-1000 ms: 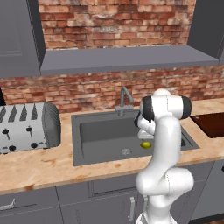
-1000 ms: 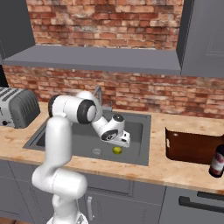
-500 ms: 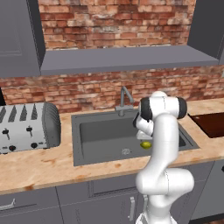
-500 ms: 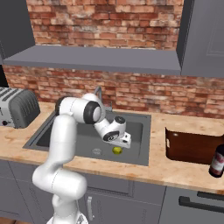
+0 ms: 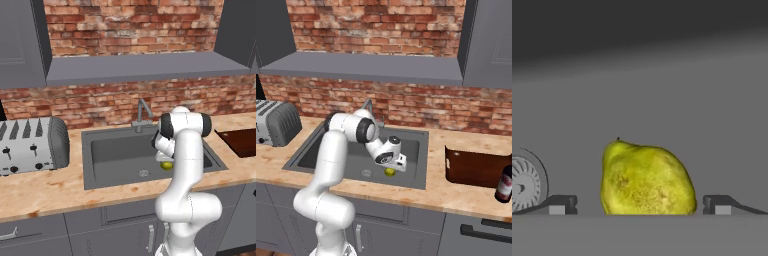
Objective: Pick up all produce items and place them in the sink. Turn on the sink faucet to wash them. Then turn the sink off and put them in the tray.
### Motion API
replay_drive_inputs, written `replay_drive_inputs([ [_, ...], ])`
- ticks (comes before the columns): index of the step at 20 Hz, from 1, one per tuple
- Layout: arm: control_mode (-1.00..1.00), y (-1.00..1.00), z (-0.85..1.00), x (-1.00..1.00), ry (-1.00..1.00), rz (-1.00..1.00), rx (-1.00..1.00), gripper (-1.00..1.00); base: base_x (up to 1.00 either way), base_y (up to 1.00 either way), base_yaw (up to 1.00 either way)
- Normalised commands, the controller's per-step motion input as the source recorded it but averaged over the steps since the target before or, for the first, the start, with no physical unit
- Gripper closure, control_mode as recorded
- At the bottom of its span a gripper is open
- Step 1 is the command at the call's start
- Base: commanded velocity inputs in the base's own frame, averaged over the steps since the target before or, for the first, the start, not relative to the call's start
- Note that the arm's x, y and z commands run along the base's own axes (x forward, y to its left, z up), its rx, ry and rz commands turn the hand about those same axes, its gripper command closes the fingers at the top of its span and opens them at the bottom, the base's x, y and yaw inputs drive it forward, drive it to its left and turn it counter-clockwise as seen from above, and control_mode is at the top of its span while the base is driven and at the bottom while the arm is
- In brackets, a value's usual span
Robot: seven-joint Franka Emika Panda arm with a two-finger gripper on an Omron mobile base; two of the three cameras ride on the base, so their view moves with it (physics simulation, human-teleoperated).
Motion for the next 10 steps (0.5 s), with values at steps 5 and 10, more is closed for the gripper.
replay_drive_inputs([
  [5,-1.0,0.0,-0.18,0.05,0.0,-0.01,0.0,-1.0,0.0,0.0,0.0],
  [10,-1.0,0.0,-0.18,0.05,0.0,-0.02,0.0,-1.0,0.0,0.0,0.0],
])
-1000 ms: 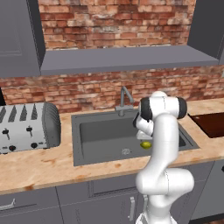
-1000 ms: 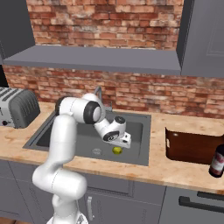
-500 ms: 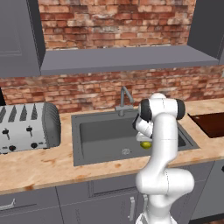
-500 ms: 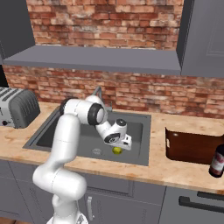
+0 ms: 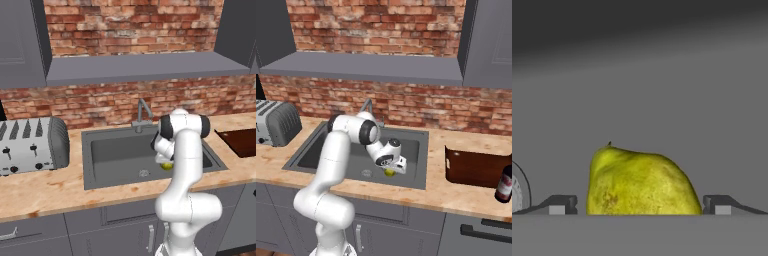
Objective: Pick up all produce items and place them in the sink. Turn on the sink faucet to wash them. Then turn the sink off and put them in the tray.
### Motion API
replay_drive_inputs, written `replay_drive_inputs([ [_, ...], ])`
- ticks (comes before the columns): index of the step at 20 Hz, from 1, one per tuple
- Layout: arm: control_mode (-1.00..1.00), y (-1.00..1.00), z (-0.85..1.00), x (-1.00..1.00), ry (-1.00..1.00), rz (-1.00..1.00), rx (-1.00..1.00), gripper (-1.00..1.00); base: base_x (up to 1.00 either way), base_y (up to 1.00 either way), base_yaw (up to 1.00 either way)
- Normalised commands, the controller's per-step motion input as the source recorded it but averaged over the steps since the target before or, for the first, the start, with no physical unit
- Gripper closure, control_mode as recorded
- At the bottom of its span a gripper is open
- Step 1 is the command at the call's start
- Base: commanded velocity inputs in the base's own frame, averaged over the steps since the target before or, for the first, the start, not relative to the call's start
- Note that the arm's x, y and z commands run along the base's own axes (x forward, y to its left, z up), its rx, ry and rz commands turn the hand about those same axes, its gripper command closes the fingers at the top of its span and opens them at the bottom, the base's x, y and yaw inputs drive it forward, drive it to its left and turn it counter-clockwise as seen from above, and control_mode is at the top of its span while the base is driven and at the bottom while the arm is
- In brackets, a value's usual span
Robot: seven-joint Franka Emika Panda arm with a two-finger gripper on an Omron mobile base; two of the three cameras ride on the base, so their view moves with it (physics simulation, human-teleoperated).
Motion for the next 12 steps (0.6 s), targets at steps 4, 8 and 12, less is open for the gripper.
replay_drive_inputs([
  [4,-1.0,0.0,-0.15,0.06,0.0,-0.02,0.0,-1.0,0.0,0.0,0.0],
  [8,-1.0,0.0,-0.15,0.0,0.0,-0.02,0.0,-1.0,0.0,0.0,0.0],
  [12,-1.0,0.02,-0.28,0.0,0.01,-0.02,0.0,1.0,0.0,0.0,0.0],
])
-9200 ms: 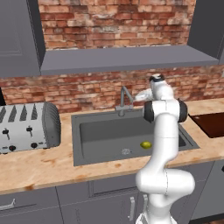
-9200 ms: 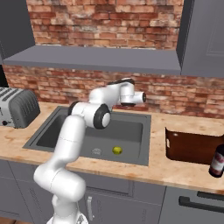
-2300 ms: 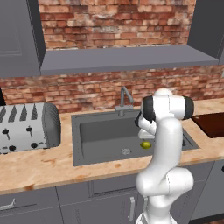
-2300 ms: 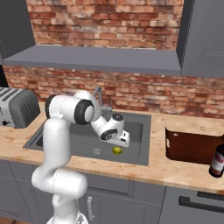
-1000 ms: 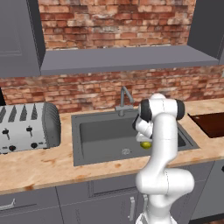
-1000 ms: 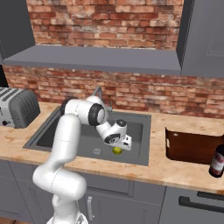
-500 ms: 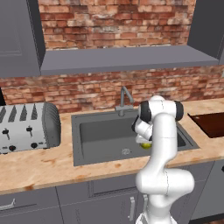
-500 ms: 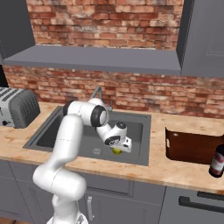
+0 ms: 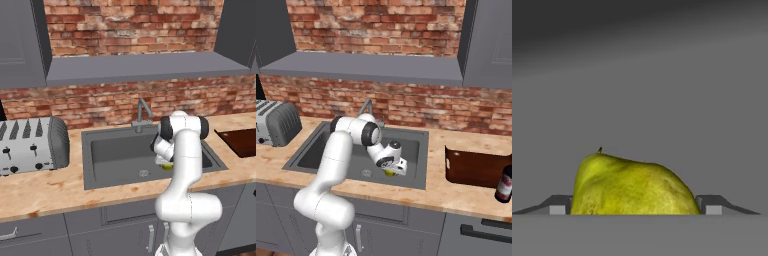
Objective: Pick up all produce items and place them in the sink. Turn on the sink faucet to wash them. Then turn the sink off and put them in the tray.
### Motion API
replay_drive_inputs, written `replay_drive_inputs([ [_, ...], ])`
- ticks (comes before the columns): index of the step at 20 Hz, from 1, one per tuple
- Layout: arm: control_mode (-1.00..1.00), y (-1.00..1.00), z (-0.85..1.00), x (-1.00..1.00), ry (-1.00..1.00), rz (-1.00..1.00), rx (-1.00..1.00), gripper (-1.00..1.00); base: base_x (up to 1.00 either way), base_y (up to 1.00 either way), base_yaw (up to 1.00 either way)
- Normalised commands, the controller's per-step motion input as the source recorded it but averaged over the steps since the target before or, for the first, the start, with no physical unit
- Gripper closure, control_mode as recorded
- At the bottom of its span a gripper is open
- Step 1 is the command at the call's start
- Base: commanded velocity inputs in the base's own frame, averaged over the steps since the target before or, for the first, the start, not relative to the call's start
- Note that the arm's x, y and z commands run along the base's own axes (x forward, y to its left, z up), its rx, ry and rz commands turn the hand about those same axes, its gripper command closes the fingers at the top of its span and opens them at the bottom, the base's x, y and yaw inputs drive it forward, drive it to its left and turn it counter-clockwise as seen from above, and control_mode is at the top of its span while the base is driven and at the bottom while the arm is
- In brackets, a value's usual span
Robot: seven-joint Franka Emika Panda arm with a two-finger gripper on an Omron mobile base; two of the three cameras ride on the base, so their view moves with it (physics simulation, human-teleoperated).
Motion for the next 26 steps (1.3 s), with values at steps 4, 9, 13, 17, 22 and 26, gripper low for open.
replay_drive_inputs([
  [4,-1.0,0.01,-0.05,0.0,0.01,0.0,0.0,1.0,0.0,0.0,0.0],
  [9,-1.0,0.04,0.14,-0.03,-0.08,0.02,-0.04,1.0,0.0,0.0,0.0],
  [13,-1.0,-0.04,0.7,-0.32,-0.2,0.0,-0.08,1.0,0.0,0.0,0.0],
  [17,-1.0,-0.09,0.91,-0.4,-0.15,-0.02,-0.06,1.0,0.0,0.0,0.0],
  [22,-1.0,-0.07,1.0,-0.28,-0.13,-0.03,-0.07,1.0,0.0,0.0,0.0],
  [26,-1.0,-0.07,1.0,-0.22,-0.11,-0.03,-0.06,1.0,0.0,0.0,0.0],
])
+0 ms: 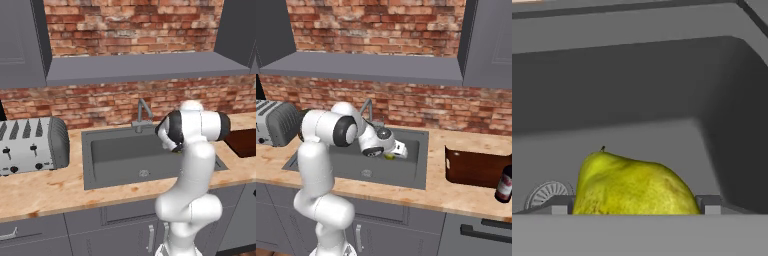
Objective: Pick up all produce items and place them in the sink. Turn on the sink faucet to wash them. Then turn the sink off and put them in the tray.
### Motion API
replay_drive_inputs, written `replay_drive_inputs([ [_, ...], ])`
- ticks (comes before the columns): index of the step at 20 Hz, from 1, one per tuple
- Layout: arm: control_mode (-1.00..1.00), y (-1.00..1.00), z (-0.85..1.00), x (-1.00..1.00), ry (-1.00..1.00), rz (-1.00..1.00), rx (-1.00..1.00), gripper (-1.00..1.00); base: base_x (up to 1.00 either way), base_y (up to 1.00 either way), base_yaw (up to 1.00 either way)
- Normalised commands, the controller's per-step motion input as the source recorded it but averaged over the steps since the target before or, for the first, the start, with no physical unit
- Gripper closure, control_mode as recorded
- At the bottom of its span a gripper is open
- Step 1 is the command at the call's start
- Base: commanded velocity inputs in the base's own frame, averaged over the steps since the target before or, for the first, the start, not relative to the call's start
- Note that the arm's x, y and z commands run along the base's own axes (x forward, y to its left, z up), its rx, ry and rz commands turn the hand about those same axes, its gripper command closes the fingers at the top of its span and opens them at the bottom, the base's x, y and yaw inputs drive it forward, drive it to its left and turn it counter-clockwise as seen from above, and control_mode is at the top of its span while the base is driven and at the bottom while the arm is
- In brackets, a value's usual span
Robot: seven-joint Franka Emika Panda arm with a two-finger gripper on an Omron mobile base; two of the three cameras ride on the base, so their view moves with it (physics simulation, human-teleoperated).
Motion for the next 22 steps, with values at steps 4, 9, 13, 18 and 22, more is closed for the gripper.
replay_drive_inputs([
  [4,-1.0,-0.08,0.99,-0.13,-0.05,-0.06,-0.05,1.0,0.0,0.0,0.0],
  [9,-1.0,-0.23,0.89,-0.09,-0.01,-0.08,-0.06,1.0,0.0,0.0,0.0],
  [13,-1.0,-0.26,0.89,-0.05,0.0,-0.08,-0.07,1.0,0.0,0.0,0.0],
  [18,-1.0,-0.3,1.0,0.0,0.0,-0.08,-0.05,1.0,0.0,0.0,0.0],
  [22,-1.0,-0.29,1.0,0.0,0.01,-0.1,-0.02,1.0,0.0,0.0,0.0],
])
